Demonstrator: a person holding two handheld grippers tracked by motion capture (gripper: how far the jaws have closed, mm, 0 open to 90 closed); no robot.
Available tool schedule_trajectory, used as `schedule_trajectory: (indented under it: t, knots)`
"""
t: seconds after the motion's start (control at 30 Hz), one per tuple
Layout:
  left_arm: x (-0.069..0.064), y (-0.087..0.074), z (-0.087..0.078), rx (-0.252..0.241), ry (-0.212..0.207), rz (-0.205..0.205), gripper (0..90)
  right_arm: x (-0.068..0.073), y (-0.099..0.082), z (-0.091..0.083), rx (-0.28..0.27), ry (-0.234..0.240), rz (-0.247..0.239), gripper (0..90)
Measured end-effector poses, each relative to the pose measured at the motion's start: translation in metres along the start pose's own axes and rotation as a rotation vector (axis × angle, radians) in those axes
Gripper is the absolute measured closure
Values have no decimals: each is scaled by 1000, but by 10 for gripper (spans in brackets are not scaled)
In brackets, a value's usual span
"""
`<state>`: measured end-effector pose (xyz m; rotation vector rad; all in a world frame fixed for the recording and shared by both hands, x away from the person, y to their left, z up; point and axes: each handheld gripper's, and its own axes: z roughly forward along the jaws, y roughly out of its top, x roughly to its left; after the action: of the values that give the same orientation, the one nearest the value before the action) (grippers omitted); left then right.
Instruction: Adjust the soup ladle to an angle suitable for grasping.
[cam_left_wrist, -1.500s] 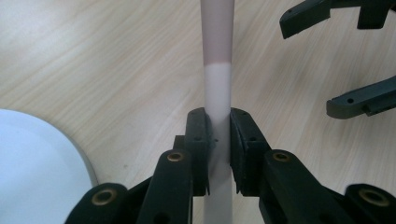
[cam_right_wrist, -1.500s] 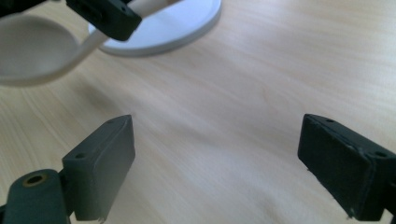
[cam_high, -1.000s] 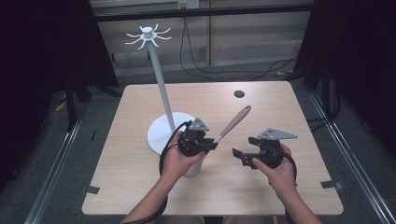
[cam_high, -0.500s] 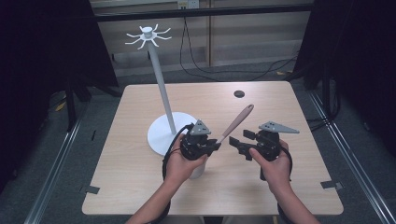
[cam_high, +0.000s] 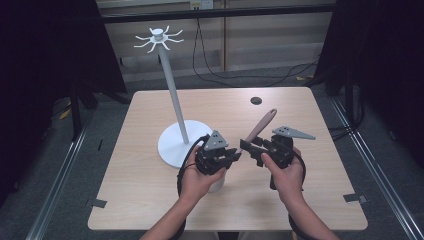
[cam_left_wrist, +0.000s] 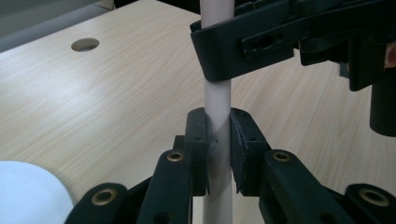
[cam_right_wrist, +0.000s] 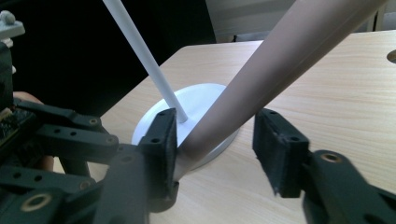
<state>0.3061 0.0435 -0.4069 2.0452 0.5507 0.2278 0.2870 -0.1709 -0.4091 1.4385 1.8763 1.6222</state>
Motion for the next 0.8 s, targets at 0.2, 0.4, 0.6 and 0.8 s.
schedule_trajectory:
  t: [0.2, 0.4, 0.6, 0.8]
  knots:
    - [-2, 0, -1, -11, -5, -4, 787, 1, 4, 0, 6, 23, 2, 630]
    - [0, 0, -3, -50, -37, -30, 787, 1, 9, -3, -12, 98, 45, 724]
    - [4, 3, -5, -84, -92, -67, 785, 9, 18, -6, -16, 167, -6, 781]
    - [13, 1, -6, -123, -207, -136, 773, 9, 23, -8, -21, 225, -26, 782]
